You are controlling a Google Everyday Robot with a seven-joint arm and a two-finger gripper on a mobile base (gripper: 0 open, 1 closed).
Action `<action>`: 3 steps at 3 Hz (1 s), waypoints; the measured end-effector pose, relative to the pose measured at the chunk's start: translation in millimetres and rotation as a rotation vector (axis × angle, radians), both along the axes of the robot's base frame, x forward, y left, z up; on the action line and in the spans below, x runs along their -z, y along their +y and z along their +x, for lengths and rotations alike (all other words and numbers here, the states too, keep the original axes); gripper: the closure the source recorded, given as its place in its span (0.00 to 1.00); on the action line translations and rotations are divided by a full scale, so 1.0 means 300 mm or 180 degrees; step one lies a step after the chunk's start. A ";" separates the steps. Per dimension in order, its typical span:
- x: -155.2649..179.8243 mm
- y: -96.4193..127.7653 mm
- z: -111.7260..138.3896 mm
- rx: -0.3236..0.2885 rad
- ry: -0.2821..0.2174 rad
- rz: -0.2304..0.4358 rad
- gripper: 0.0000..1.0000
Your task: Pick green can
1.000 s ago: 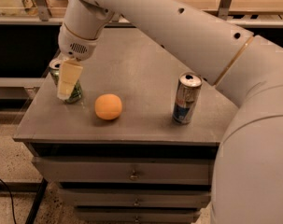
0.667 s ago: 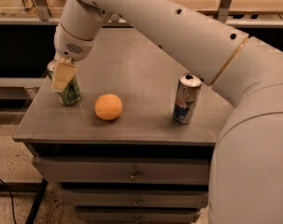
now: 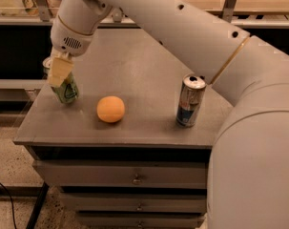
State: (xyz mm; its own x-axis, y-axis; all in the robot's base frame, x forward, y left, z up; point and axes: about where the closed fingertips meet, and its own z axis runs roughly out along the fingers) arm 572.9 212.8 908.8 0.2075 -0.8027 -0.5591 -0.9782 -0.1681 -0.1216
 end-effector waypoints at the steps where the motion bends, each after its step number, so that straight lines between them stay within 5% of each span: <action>1: -0.109 -0.018 -0.004 -0.0036 -0.0156 0.0026 0.62; 2: -0.224 -0.041 -0.033 -0.0091 -0.0369 0.0038 0.79; 3: -0.222 -0.036 -0.036 -0.0098 -0.0367 0.0039 1.00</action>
Offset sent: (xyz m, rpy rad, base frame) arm -0.0213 -0.0245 0.1167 0.0190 -0.2087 0.0448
